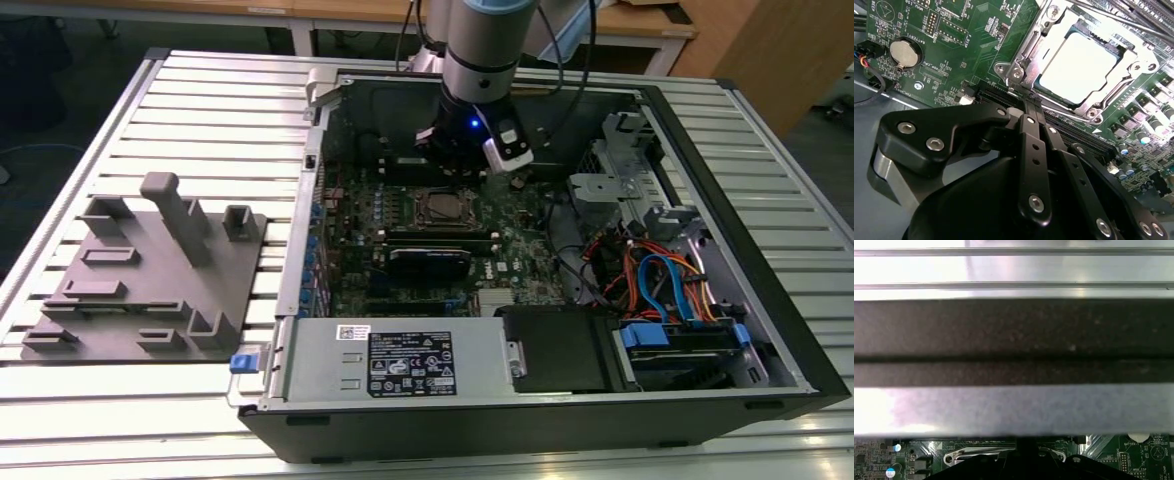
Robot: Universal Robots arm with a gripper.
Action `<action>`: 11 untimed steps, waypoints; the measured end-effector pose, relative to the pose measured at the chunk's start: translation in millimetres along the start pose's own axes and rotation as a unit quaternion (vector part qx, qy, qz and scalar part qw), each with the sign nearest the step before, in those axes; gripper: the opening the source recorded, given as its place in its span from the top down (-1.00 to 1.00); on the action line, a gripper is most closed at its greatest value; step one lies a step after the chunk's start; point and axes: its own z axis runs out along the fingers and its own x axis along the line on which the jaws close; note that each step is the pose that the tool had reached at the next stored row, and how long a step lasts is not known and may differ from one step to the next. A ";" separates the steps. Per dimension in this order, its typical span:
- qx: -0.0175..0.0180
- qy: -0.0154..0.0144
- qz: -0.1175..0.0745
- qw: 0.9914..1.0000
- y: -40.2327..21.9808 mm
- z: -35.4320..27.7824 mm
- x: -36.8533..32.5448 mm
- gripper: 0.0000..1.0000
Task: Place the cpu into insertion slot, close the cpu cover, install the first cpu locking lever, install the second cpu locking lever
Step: 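Install the first cpu locking lever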
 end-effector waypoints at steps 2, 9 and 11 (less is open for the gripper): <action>0.000 0.000 0.000 1.000 0.0 0.0 0.0 0.80; 0.001 0.000 0.000 1.000 -0.4 0.6 -0.4 0.80; 0.002 0.000 0.000 1.000 -0.4 0.6 -0.5 0.80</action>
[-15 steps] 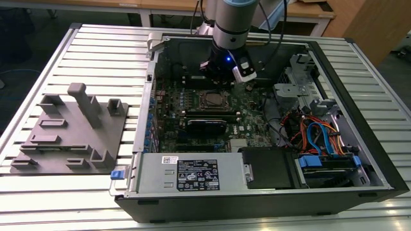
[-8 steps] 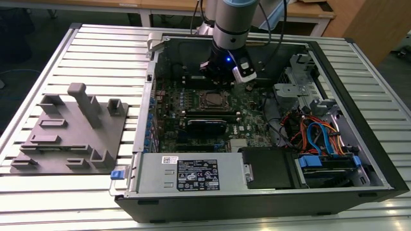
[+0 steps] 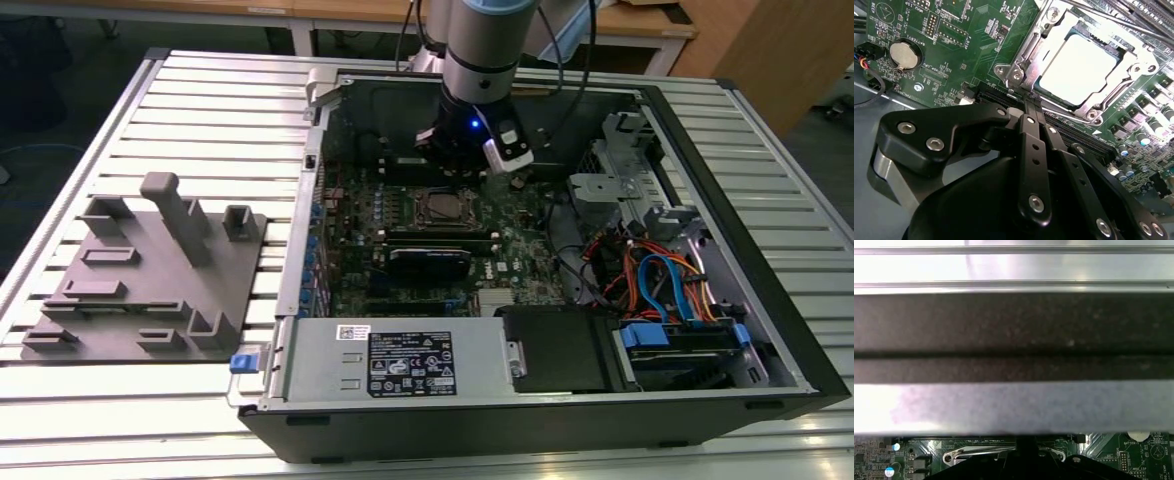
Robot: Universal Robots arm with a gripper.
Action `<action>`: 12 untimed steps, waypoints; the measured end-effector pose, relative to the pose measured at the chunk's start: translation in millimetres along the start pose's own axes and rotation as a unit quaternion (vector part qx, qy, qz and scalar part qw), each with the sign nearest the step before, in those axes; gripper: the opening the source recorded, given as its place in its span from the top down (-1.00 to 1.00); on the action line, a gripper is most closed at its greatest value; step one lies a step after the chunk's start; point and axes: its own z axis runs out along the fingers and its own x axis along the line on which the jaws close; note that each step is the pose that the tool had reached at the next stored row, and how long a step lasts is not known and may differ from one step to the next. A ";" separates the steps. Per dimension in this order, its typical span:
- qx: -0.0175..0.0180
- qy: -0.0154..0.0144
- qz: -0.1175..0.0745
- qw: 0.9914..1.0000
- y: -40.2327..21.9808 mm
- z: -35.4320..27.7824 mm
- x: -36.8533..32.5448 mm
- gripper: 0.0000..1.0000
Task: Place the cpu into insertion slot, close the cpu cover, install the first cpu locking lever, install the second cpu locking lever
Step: 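Install the first cpu locking lever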
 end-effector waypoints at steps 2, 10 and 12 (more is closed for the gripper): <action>0.000 0.000 0.000 1.000 0.0 0.0 0.0 0.80; 0.018 -0.001 0.000 1.000 -0.4 1.4 -0.2 0.80; 0.022 -0.001 0.000 1.000 -0.5 1.9 -0.2 0.80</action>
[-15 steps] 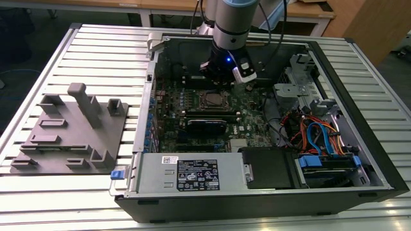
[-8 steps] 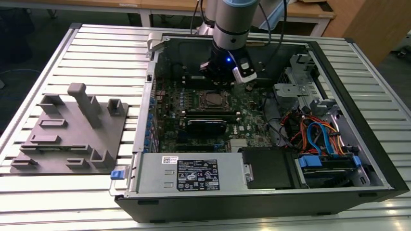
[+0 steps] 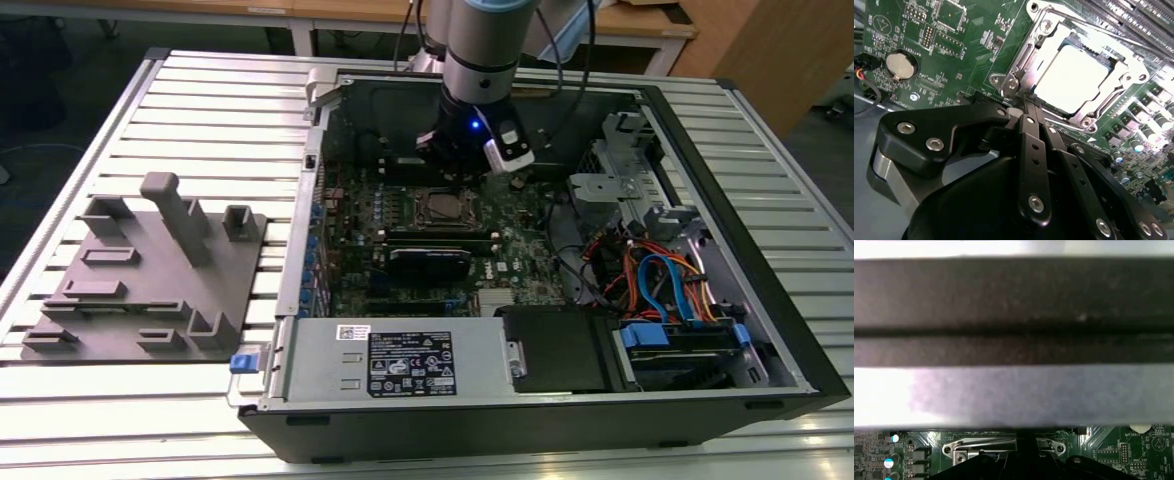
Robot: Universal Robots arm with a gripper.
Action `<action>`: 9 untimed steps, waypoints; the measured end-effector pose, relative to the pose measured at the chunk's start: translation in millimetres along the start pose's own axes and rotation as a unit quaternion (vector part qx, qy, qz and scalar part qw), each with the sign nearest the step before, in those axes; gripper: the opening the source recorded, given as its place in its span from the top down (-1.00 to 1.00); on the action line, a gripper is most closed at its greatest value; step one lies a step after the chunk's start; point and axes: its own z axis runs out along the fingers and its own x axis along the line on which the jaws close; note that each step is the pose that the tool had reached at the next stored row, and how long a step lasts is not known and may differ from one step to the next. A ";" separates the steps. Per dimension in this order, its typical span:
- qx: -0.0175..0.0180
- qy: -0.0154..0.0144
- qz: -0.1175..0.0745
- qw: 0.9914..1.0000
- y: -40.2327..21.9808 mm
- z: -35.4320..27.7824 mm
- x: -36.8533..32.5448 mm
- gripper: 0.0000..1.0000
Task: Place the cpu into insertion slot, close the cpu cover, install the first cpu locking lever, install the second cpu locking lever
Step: 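Install the first cpu locking lever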
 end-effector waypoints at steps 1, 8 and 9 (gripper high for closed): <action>0.001 0.000 0.000 1.000 -0.1 0.3 0.0 0.80; 0.003 0.000 0.000 1.000 -0.1 1.7 0.0 0.80; 0.003 0.000 0.000 1.000 -0.1 1.5 0.0 0.80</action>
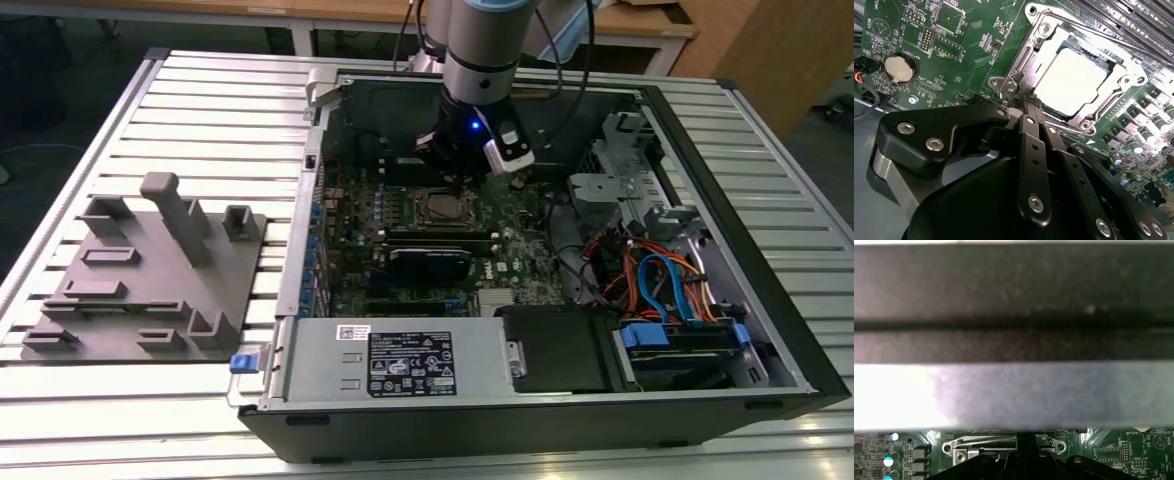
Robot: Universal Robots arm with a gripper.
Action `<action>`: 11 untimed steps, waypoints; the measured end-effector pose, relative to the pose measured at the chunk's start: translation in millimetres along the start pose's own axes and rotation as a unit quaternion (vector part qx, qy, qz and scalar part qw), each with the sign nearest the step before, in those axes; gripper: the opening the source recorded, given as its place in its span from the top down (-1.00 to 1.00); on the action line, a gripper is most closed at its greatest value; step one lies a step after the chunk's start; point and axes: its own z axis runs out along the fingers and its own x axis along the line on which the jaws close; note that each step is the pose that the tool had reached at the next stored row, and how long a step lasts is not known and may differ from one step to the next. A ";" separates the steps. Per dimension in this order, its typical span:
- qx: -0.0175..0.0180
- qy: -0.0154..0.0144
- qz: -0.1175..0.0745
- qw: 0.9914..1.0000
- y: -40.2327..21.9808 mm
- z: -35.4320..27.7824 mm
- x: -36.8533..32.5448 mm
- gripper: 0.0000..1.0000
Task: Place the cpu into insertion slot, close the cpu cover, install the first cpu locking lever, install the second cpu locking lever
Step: 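Install the first cpu locking lever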
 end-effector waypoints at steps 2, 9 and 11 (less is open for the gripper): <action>-0.001 0.000 0.000 1.000 0.3 -1.1 0.0 0.80; -0.002 0.000 0.000 1.000 0.4 -6.8 4.0 0.80; -0.003 0.000 0.000 1.000 0.4 -6.8 6.8 0.80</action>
